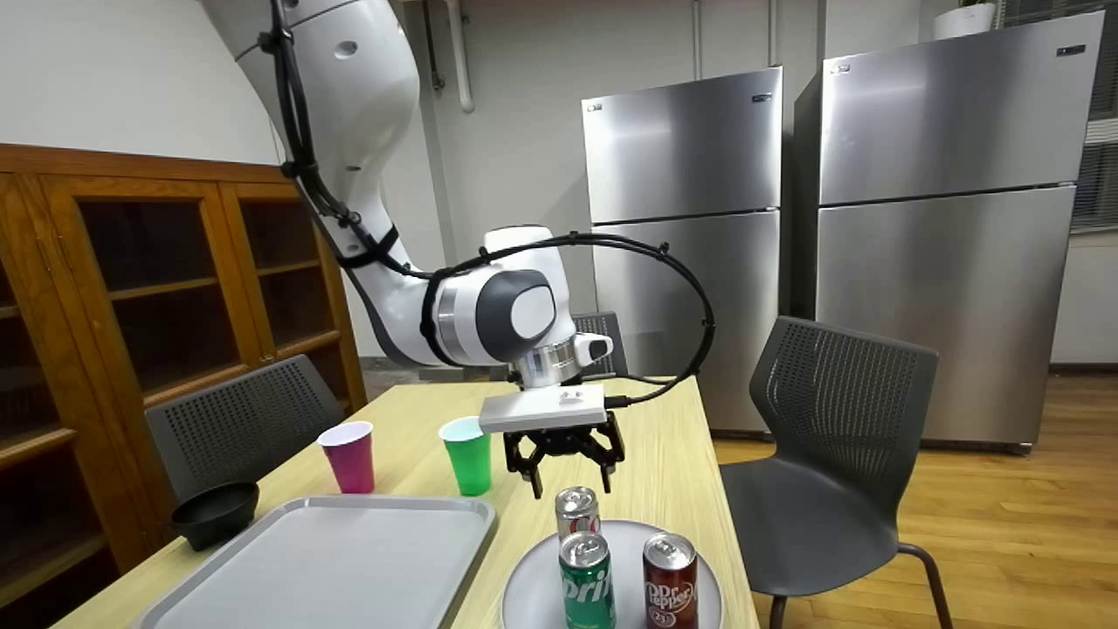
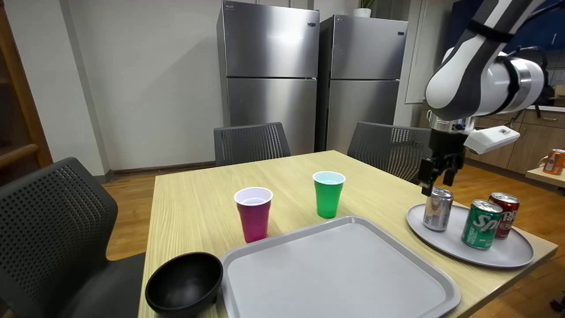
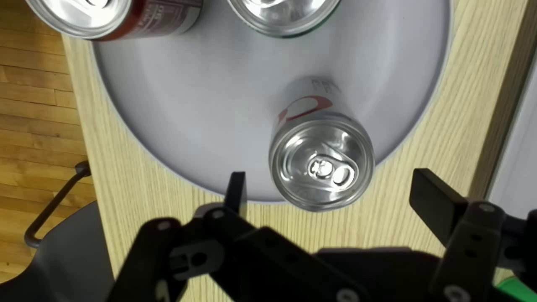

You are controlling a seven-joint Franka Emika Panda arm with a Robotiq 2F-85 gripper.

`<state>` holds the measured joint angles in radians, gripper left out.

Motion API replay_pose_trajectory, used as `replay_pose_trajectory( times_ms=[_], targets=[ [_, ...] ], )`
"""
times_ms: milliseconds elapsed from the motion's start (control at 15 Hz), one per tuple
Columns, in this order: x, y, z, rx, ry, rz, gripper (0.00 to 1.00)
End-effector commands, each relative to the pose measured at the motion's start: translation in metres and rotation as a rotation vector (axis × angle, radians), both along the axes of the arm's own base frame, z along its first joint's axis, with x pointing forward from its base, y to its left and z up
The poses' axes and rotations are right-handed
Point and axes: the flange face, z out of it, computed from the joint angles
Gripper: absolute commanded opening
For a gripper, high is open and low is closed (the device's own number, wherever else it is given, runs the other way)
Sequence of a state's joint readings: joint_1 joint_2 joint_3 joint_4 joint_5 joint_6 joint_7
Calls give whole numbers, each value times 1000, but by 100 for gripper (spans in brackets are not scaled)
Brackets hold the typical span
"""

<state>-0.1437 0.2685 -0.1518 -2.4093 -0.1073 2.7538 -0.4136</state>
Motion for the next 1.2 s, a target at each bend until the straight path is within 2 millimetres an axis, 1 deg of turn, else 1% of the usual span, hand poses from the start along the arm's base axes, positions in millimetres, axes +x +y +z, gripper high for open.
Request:
replay_pose_trajectory(
  times_ms=[0,600,1133],
  targets=[
    [4,-4,-4,-13,-4,-19,100],
    [-1,-8,-15,-27,20,-22,100],
    [-6,-5,-29,-30,51,-18,100]
  ],
)
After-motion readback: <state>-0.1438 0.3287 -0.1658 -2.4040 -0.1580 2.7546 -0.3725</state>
